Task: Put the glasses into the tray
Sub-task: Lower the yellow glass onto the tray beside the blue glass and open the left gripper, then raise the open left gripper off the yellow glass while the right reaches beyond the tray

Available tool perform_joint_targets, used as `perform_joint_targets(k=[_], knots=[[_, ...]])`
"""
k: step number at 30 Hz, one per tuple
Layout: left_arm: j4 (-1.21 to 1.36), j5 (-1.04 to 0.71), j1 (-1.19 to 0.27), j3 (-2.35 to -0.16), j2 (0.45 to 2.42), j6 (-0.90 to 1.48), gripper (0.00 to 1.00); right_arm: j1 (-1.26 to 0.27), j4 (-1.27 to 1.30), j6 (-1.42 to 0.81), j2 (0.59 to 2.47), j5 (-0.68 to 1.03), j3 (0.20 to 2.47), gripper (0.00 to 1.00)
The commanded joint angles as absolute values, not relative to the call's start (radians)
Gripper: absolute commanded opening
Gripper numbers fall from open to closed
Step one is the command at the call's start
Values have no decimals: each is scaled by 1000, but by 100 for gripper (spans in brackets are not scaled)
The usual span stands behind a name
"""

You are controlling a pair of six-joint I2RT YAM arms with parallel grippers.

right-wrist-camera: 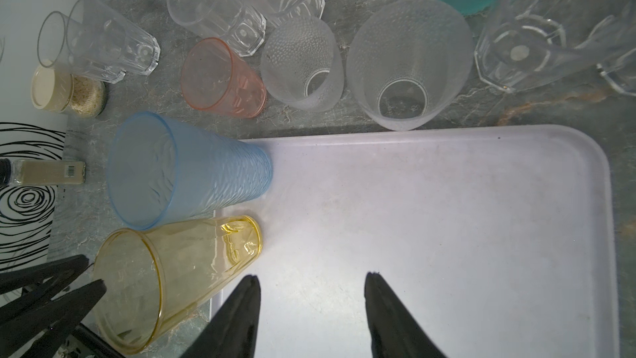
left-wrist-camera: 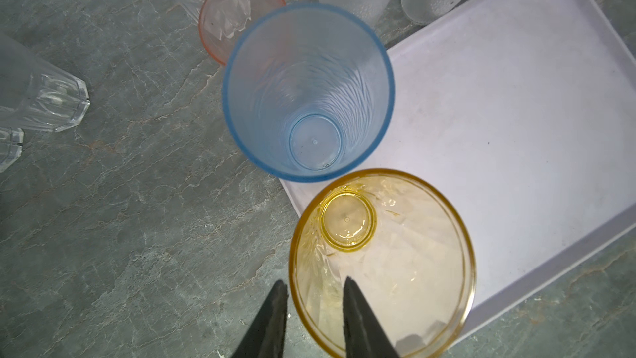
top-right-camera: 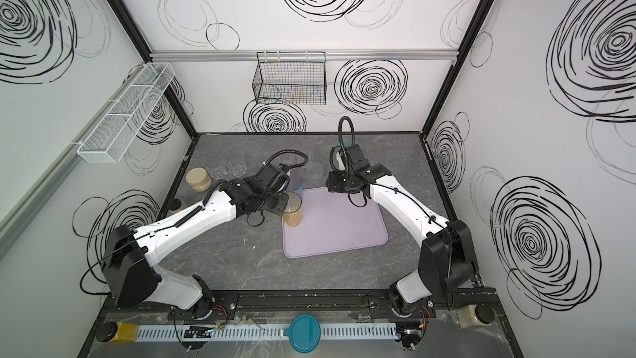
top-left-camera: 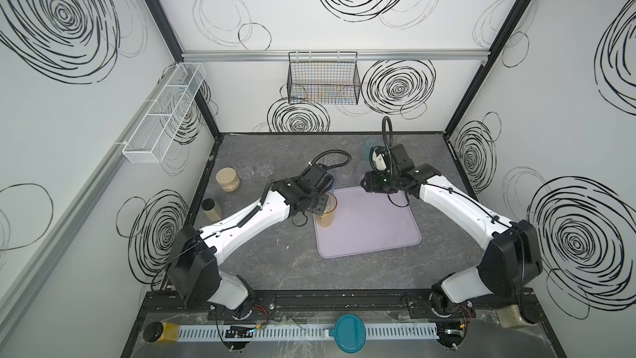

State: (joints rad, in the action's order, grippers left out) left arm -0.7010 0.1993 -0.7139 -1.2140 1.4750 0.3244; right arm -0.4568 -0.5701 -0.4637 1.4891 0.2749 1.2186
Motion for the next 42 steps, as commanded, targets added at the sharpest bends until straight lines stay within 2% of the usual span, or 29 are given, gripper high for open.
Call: perform_joint_targets(k=[1,18,26,31,35,42], knots=[[-695,204,-707,-1247,1448,324,34,-453,-559,-454,1495,274,1206,54],[-662,169,-690,-1221,1425,314,34,-455,-540,-468,1501,291,1187,54],[-618,126,-669,-1178,1433,298,21,-455,-548,-468,1511,290,1215,54],[-643,131,-651,-1213,1426,278,20,-454,-568,-458,1520,281,1239,54],[-661,130,-605,-1268,1376,258,28,-436,-602,-428,1531,265,1295,54],[-453,183,-528,-1203,1237,213,59,-319,-639,-397,1570,268,1426,54]])
